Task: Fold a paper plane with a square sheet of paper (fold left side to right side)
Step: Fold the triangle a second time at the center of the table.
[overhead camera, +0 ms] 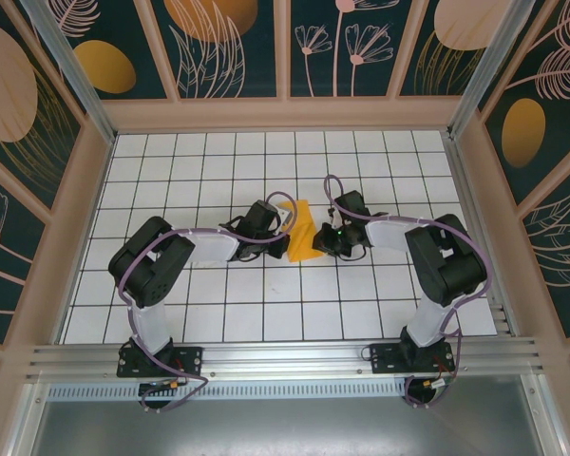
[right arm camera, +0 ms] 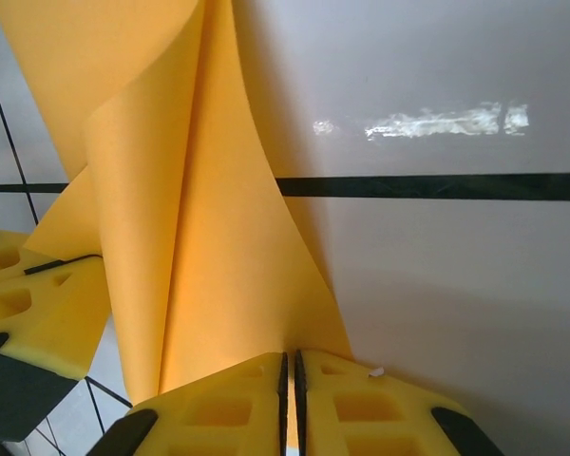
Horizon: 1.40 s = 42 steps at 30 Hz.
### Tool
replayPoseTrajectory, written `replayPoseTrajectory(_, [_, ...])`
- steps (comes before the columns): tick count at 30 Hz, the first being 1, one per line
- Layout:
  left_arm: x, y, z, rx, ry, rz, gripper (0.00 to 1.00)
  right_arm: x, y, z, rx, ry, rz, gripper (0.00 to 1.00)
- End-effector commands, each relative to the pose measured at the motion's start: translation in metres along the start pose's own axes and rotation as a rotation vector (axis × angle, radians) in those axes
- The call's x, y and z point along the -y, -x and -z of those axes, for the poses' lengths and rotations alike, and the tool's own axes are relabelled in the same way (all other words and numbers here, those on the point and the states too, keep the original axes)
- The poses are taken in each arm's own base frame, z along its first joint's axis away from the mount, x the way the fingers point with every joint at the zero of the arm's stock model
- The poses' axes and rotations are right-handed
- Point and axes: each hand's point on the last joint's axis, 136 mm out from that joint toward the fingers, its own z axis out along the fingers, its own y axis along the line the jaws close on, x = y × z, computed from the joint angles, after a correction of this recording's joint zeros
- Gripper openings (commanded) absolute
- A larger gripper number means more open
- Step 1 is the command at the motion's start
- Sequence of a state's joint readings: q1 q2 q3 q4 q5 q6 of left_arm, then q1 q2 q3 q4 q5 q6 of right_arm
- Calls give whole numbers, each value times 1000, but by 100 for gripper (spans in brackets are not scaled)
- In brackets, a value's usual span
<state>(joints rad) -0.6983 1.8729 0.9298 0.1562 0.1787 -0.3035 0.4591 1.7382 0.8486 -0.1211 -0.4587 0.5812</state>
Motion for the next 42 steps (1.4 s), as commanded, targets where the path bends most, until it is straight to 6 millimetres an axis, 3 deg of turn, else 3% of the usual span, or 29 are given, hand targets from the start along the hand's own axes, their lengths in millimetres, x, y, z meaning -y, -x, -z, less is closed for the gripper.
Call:
replayPoseTrajectory(1, [-8, -9, -8, -33, 18, -1, 0, -14, 10, 20, 46, 10, 27, 16])
replayPoseTrajectory(7, [-8, -10, -9, -38, 11, 2, 0, -48, 27, 30, 87, 136, 34, 16])
replayPoseTrajectory(14, [-7, -10, -9, -40, 11, 0, 0, -73, 42, 5, 65, 191, 29, 13])
replayPoseTrajectory(23, [-8, -11, -10, -45, 13, 3, 0, -67, 37, -20, 11, 154, 18, 12])
replayPoseTrajectory(42, [-11, -14, -11, -53, 28, 2, 0, -37, 28, -36, -16, 56, 11, 12])
